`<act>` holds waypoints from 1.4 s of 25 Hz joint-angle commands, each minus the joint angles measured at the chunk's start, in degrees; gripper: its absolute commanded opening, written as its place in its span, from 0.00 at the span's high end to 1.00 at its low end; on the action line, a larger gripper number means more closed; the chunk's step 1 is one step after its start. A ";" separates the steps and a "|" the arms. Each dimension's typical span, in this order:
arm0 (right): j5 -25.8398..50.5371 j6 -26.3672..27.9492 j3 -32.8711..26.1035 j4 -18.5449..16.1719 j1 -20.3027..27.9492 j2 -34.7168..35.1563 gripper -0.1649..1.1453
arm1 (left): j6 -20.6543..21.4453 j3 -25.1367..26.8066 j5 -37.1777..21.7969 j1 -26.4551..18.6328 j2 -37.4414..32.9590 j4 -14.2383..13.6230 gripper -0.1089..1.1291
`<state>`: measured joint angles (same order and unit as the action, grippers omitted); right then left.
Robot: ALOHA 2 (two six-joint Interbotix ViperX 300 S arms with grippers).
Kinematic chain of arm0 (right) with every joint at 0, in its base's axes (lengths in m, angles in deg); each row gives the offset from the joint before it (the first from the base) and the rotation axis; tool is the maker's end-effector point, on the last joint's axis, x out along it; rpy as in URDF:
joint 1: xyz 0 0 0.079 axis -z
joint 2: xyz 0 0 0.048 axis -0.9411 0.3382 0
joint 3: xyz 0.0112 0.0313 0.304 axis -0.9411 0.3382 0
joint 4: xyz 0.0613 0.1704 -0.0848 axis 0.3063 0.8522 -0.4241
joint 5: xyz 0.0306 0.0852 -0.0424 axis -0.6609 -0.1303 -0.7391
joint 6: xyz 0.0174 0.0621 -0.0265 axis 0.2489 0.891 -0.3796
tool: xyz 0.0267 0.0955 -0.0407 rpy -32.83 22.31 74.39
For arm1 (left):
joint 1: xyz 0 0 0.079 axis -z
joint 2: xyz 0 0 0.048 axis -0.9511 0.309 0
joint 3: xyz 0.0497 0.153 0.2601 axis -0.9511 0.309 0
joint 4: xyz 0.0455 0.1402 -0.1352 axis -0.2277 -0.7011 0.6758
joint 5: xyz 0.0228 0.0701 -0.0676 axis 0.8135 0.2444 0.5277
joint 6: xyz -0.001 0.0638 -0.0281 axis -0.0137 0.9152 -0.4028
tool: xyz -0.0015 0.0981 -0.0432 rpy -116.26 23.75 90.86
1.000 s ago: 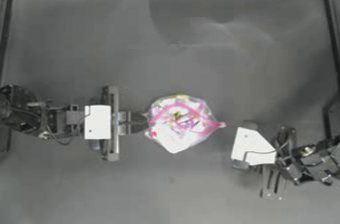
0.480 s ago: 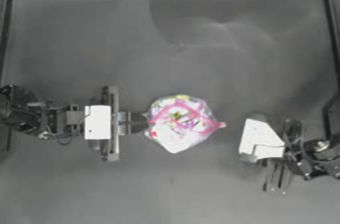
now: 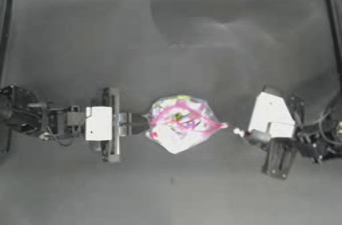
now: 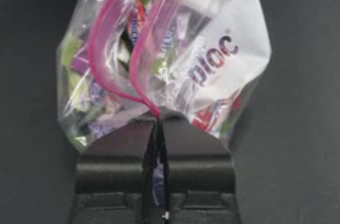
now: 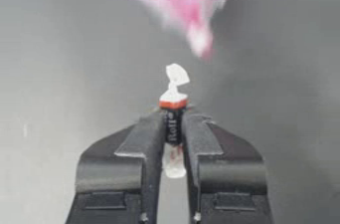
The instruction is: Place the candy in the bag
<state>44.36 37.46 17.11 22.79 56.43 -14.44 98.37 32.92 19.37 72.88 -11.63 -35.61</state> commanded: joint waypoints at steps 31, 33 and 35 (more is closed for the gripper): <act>-20.13 -1.85 -10.11 -8.61 11.16 10.55 0.51 | 0.26 -0.79 0.70 2.37 -2.11 0.00 0.64; -20.48 -1.85 -10.11 -8.53 11.34 11.43 0.51 | 0.35 -0.79 0.79 2.37 -2.11 0.00 0.64; -20.83 -1.85 -10.11 -8.44 11.43 12.30 0.51 | 0.79 -0.79 0.79 2.37 -2.11 0.00 0.64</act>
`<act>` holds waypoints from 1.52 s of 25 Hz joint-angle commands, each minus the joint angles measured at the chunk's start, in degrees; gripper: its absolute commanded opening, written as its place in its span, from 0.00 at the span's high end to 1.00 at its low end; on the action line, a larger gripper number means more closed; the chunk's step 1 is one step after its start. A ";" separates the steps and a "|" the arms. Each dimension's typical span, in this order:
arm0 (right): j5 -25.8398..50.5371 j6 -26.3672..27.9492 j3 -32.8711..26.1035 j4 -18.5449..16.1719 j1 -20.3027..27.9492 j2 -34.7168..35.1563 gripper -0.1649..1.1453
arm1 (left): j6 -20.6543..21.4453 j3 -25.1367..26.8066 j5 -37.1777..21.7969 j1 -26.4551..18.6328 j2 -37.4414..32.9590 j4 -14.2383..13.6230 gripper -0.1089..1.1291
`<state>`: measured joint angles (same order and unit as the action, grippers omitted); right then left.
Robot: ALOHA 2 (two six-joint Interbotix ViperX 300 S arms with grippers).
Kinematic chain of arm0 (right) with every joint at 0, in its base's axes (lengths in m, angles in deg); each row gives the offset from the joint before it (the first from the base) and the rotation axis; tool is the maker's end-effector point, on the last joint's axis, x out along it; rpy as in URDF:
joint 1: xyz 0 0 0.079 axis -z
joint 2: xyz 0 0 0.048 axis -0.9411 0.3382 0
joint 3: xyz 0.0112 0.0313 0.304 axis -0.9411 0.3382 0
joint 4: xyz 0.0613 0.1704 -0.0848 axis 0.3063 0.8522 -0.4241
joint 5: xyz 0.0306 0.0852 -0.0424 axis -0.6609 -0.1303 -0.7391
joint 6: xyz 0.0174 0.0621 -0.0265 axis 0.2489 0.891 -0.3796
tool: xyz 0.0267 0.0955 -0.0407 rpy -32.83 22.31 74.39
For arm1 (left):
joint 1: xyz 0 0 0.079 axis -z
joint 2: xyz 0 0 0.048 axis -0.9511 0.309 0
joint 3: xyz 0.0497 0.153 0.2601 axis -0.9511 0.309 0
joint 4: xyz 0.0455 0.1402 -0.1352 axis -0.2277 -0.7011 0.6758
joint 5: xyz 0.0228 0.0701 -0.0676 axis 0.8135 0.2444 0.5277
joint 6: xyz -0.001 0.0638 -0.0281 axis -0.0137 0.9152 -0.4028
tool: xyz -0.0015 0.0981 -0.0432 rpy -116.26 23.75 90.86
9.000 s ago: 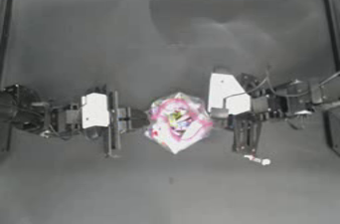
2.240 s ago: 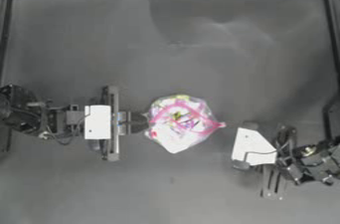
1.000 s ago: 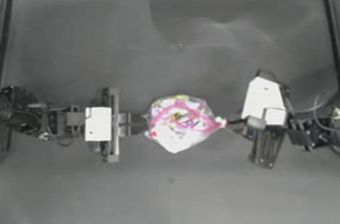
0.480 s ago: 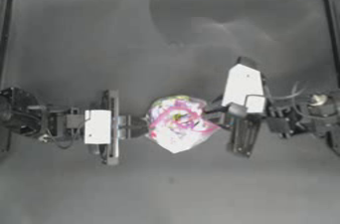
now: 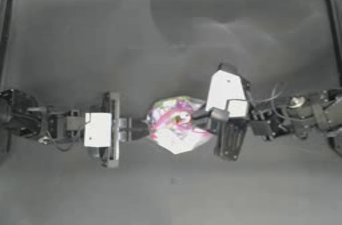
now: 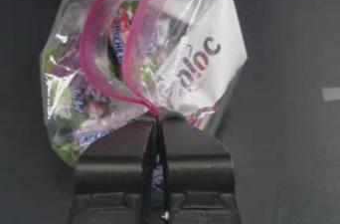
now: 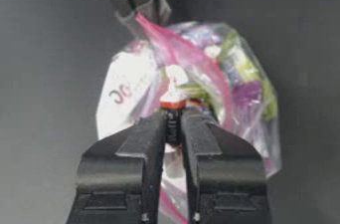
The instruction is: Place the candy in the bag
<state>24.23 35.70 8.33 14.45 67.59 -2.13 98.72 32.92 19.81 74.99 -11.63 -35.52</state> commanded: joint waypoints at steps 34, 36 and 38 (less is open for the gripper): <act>-3.52 0.00 -1.93 -1.41 1.76 6.24 0.50 | 0.70 -0.79 0.35 0.79 -2.64 -0.09 0.64; -3.96 0.00 -1.93 -1.49 1.76 6.33 0.48 | 0.70 -0.79 0.35 0.79 -2.72 -0.09 0.64; -4.31 0.00 -2.02 -2.11 1.76 6.33 0.43 | 0.70 -0.79 0.35 0.70 -2.72 -0.09 0.64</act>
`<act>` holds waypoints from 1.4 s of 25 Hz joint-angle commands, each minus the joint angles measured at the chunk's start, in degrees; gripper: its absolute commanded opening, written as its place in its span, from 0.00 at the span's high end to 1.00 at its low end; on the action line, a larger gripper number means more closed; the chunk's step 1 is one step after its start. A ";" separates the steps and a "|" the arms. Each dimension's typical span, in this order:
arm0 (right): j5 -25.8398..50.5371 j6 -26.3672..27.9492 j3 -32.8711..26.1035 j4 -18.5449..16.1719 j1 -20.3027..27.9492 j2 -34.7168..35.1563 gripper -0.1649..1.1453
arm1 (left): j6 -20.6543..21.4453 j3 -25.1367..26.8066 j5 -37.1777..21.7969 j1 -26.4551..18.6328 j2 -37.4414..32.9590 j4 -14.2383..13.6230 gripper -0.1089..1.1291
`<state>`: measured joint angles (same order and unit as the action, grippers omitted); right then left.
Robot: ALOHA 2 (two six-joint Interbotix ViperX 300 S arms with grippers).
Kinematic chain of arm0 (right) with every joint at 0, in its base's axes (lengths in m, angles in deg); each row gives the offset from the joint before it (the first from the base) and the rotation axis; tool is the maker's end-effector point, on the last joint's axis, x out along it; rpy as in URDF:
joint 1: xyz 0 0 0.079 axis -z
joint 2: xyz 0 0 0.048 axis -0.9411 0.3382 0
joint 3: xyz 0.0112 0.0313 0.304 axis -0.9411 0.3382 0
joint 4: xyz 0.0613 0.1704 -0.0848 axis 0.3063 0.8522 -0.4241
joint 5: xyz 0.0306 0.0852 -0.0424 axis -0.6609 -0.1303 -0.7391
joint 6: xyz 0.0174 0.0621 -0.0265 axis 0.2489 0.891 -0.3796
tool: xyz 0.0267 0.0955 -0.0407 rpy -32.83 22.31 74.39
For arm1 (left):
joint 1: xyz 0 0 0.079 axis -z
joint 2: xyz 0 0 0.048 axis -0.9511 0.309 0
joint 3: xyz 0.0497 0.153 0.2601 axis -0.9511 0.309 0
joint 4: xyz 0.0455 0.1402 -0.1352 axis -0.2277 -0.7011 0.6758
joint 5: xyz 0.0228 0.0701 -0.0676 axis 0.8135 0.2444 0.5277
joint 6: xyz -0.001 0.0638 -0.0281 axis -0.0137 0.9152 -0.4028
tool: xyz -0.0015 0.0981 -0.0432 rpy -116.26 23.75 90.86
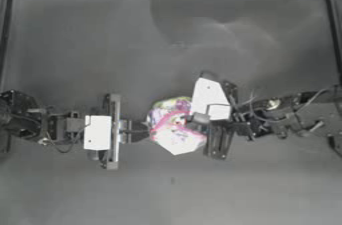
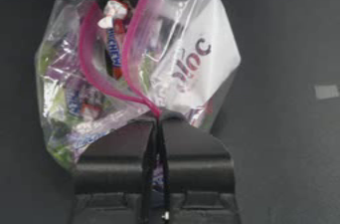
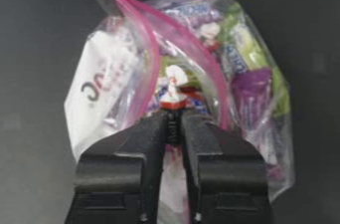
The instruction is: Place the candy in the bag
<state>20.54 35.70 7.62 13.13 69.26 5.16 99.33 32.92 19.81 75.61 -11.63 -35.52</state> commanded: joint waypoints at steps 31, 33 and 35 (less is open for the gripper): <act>6.33 0.62 5.71 -1.85 -0.44 -20.39 0.10 | 1.67 -0.70 -0.26 0.09 -6.24 -0.09 0.64; 6.24 0.79 6.59 -1.67 -0.62 -21.71 0.10 | 2.64 -0.79 -1.14 0.00 -7.38 -0.09 0.64; 6.24 0.97 7.47 -1.67 -0.88 -22.85 0.10 | 2.99 -0.79 -2.72 -0.26 -8.88 0.00 0.64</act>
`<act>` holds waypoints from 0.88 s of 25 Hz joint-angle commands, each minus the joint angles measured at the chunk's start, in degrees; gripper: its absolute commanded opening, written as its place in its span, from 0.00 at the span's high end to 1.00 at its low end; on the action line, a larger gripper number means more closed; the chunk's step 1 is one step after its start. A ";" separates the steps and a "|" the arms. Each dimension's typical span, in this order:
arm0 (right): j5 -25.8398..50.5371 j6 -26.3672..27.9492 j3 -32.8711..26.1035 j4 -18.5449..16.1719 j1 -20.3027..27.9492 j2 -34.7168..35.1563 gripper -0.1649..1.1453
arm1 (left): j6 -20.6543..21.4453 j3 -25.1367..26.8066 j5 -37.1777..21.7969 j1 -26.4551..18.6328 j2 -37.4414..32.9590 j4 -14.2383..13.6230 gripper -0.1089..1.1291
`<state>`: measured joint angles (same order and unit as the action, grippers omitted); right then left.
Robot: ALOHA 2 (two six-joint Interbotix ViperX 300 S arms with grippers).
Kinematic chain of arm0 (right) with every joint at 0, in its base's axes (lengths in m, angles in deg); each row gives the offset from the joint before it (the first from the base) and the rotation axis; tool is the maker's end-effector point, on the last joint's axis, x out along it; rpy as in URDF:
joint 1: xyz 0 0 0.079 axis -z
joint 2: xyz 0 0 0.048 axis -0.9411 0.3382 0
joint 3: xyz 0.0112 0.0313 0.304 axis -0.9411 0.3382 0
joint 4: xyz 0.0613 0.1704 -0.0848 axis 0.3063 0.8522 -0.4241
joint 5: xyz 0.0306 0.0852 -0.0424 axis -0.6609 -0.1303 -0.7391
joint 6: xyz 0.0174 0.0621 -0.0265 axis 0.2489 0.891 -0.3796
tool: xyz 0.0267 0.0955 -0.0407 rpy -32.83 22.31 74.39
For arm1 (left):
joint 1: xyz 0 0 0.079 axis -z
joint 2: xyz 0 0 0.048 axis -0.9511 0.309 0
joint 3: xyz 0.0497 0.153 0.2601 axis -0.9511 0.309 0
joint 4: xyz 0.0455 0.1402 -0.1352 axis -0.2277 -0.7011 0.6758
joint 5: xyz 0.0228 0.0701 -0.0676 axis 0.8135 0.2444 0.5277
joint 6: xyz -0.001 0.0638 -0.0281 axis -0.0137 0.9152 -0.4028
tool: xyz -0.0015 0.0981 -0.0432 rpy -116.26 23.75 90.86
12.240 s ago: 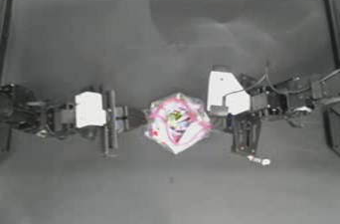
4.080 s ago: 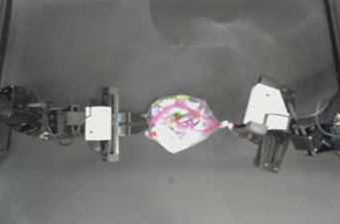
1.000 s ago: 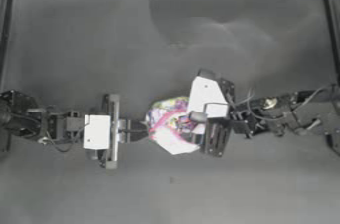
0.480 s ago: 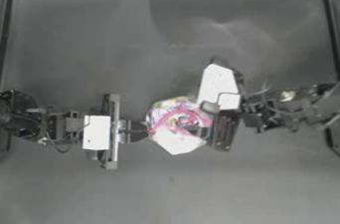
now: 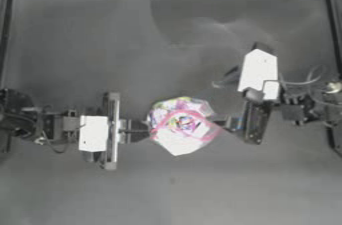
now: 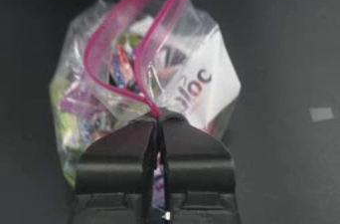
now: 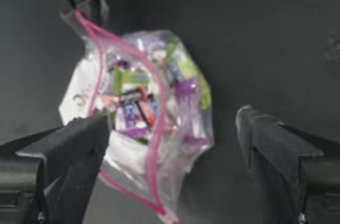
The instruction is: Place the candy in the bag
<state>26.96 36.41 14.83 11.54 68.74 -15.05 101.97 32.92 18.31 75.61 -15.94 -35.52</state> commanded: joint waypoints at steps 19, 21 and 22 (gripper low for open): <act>-0.97 0.26 1.85 -0.26 -0.70 -4.13 0.10 | 1.32 -0.79 -8.35 -0.70 -9.05 3.16 0.14; -0.97 0.26 1.85 -0.26 -0.62 -4.13 0.10 | 1.41 -0.70 -8.44 -0.79 -8.96 3.96 0.07; -0.97 0.18 1.85 -0.26 -0.70 -4.13 0.10 | 1.41 -0.70 -8.44 -0.79 -8.96 4.13 0.06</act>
<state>26.25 36.58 17.29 11.54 68.12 -18.13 103.29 33.01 9.70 74.90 -22.26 -31.83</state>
